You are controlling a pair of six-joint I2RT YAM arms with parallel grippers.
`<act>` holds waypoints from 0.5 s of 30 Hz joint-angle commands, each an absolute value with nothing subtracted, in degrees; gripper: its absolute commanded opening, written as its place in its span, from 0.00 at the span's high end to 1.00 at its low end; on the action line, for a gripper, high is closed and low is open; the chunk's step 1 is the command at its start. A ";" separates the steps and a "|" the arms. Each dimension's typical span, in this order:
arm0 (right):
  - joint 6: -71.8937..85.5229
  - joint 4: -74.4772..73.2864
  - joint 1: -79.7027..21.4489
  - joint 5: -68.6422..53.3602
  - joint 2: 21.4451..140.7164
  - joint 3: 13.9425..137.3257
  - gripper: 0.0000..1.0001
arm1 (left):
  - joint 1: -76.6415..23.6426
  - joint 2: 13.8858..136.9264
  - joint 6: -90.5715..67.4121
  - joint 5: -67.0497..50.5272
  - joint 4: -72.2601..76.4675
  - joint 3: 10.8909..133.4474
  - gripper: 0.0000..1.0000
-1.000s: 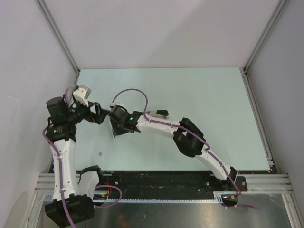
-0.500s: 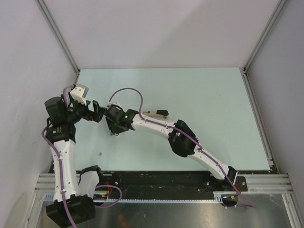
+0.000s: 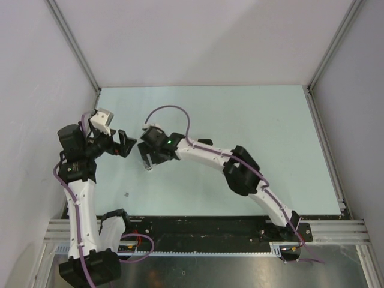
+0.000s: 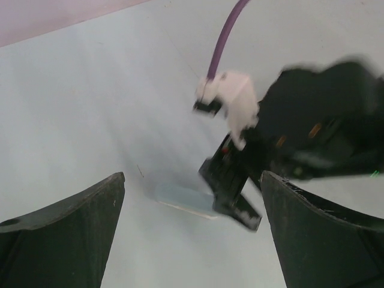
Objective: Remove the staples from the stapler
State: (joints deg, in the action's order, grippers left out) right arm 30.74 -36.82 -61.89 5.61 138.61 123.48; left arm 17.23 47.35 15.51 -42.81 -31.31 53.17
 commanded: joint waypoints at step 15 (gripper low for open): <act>-0.36 -32.19 -45.45 16.11 116.95 100.39 0.01 | 6.48 48.87 18.20 -36.48 -32.37 49.78 0.04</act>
State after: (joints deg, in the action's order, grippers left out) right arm 8.01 -30.39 -46.44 14.59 117.54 103.11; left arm 7.18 48.58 17.06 -38.94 -32.71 50.50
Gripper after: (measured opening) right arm 0.993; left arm 0.963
